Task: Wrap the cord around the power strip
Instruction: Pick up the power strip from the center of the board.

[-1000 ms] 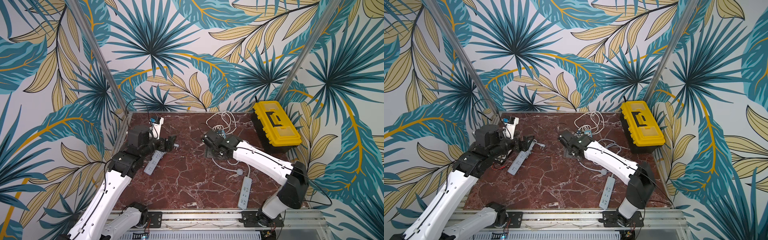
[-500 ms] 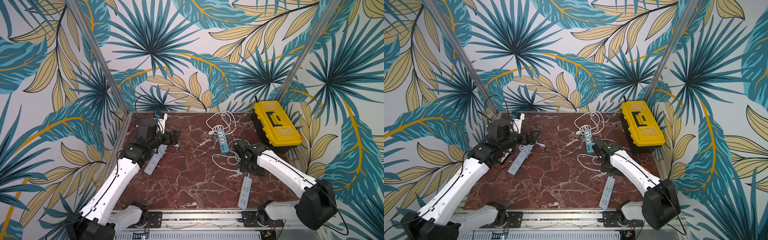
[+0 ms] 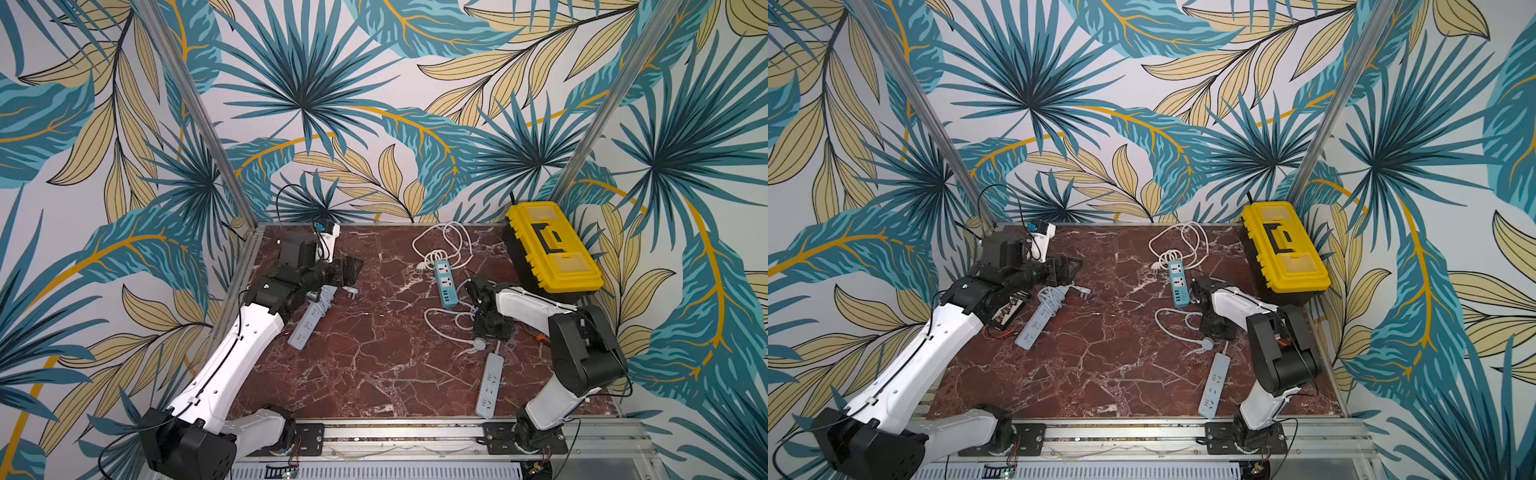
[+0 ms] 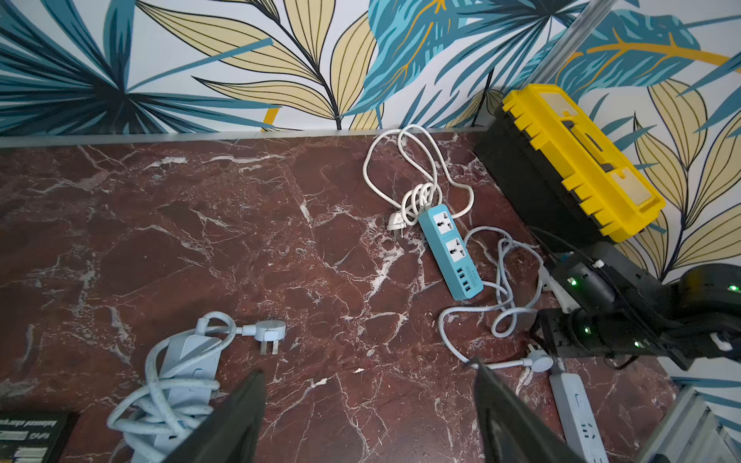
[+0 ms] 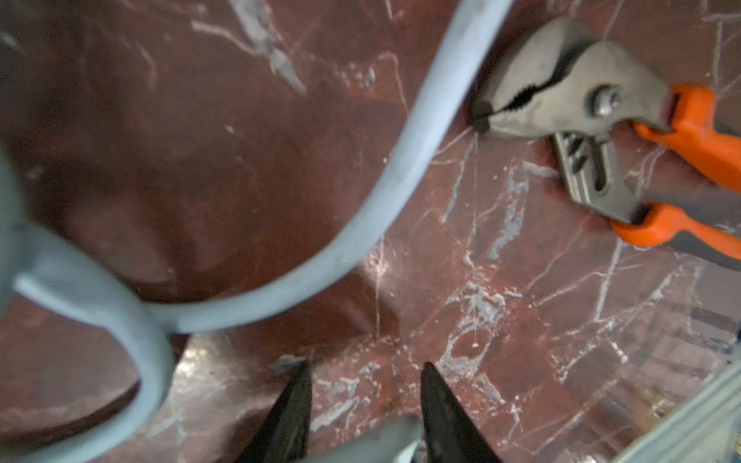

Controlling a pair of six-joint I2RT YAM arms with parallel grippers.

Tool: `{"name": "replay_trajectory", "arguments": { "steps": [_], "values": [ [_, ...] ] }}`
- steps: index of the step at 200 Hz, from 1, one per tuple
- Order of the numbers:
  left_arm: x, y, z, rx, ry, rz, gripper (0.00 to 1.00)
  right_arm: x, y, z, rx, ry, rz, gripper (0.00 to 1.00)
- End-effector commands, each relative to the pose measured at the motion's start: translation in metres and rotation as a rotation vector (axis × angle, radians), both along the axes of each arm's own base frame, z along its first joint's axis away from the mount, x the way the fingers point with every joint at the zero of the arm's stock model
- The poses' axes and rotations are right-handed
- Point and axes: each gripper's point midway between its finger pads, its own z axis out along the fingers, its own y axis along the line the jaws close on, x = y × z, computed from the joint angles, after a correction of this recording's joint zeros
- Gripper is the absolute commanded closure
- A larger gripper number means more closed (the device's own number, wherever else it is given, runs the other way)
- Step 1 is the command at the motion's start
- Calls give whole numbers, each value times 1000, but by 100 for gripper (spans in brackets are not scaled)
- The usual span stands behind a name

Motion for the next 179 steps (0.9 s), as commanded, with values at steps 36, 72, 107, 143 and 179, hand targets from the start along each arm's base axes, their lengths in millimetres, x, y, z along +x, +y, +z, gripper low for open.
{"name": "replay_trajectory", "arguments": {
  "steps": [36, 72, 107, 143, 179],
  "values": [
    [-10, -19, -2, 27, 36, -38, 29, 11, 16, -10, 129, -25, 50, 79],
    [-18, -24, -1, 18, 62, -59, 34, 9, 27, 45, 209, -144, 104, 93],
    [-37, -55, -18, 23, 127, -143, 26, 4, 54, 133, 376, -312, 156, 99],
    [-59, -103, -39, -15, 237, -273, 16, 23, 93, 216, 614, -529, 119, 100],
    [-81, -167, -41, -106, 131, -480, 2, 57, 123, 278, 758, -698, 55, 100]
  ]
}}
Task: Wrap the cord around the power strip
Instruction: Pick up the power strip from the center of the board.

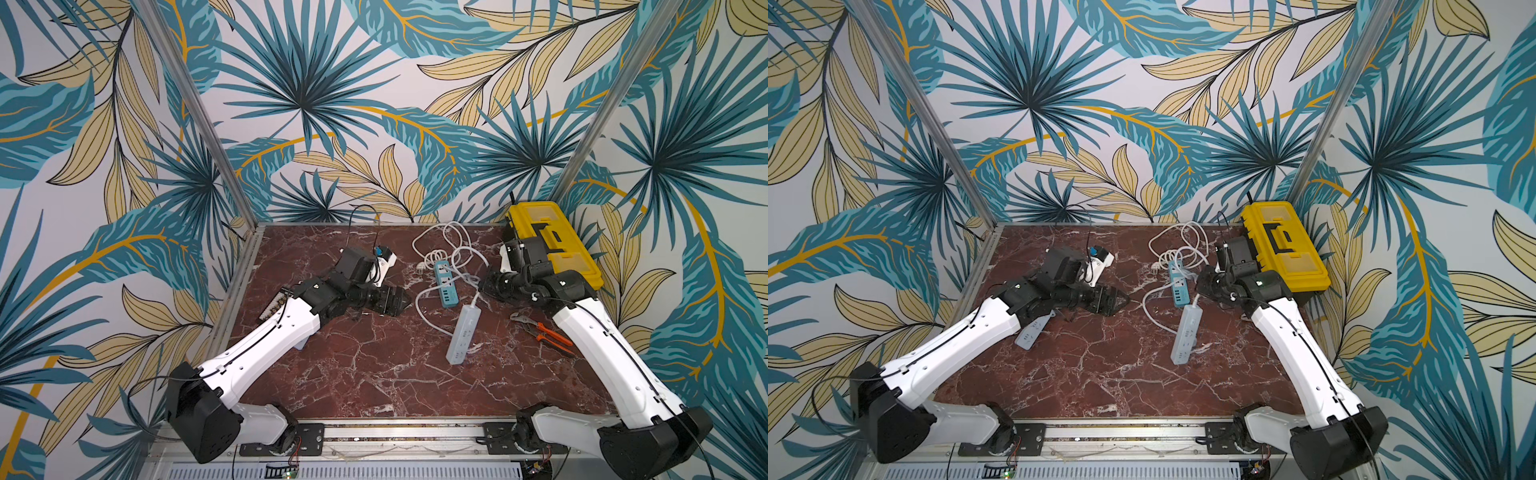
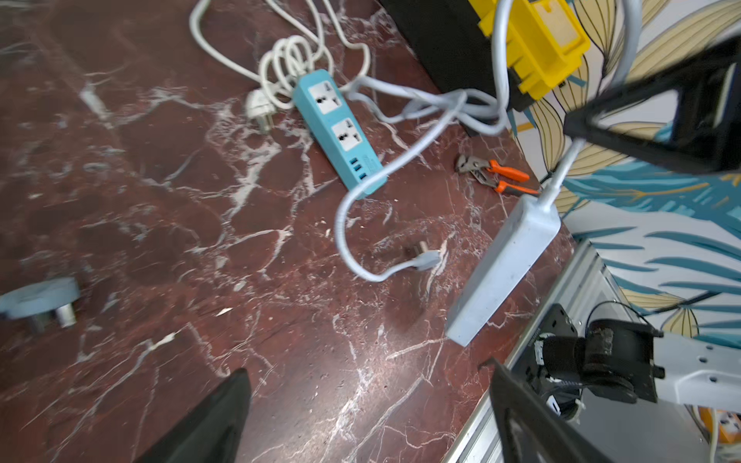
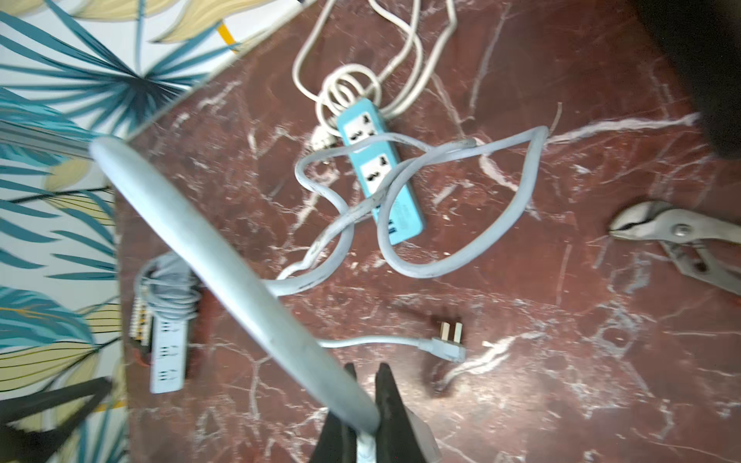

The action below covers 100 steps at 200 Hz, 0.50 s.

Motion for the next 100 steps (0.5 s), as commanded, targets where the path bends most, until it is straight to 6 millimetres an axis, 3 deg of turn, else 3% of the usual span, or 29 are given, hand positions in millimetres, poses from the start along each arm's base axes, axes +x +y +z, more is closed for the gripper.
{"name": "replay_trajectory", "arguments": {
  "steps": [1, 32, 58, 77, 100],
  "values": [
    [-14, -40, 15, -135, -82, -128, 2, 21, 28, 37, 181, -75, -36, 100],
    [-8, -44, 17, -176, -266, -117, 1, 43, 47, 56, 271, -112, -72, 100],
    [-17, -59, 10, -197, -248, -209, 3, 55, 60, 70, 325, -139, -88, 100],
    [-24, -67, -8, -177, -209, -235, 5, 61, 66, 80, 366, -159, -91, 100],
    [-13, -55, -35, -82, -233, -176, 8, 63, 74, 97, 419, -186, -75, 100]
  ]
}}
